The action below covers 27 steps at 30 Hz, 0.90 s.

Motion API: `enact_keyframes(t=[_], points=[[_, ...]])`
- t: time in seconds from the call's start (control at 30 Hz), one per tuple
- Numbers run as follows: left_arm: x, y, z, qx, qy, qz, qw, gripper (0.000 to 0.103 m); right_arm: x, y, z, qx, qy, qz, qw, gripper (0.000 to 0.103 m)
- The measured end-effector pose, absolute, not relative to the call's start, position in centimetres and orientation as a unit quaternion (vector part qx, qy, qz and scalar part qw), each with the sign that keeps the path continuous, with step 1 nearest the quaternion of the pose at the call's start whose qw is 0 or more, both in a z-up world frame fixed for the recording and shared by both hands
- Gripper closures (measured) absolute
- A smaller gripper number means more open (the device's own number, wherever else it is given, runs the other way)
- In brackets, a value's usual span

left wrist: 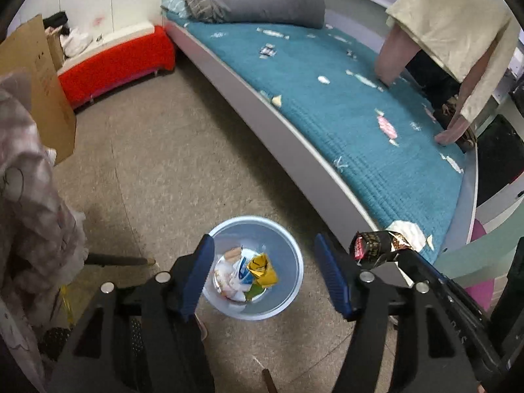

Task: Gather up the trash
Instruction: 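Carry both items over the bin and open both tools to drop them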

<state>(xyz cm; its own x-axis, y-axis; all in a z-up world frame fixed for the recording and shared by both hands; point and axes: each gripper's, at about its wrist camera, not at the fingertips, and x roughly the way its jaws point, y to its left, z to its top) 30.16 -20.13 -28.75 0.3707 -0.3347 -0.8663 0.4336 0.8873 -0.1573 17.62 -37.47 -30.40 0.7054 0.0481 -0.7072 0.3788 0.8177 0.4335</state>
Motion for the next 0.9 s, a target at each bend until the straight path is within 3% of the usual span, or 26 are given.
enact_keyframes(t=[0.47,0.63,0.7,0.9], points=[[30.0,-17.8,-27.6,0.079,0.487,-0.168,0.854,0.027,19.9,-34.9,-31.8,0.286,0.389,-0.068,0.873,0.088],[30.2,-16.9,-26.8,0.072,0.478,-0.160,0.861,0.025,21.0,-34.8,-32.2,0.287,0.382,-0.069,0.876,0.076],[30.2,-16.6,-26.7,0.069,0.480,-0.157,0.861,0.025,21.5,-34.8,-32.8,0.286,0.392,-0.074,0.871,0.047],[29.7,-15.8,-26.3,0.065,0.481,-0.154,0.861,0.025,20.8,-34.6,-32.7,0.291,0.399,-0.074,0.866,0.047]])
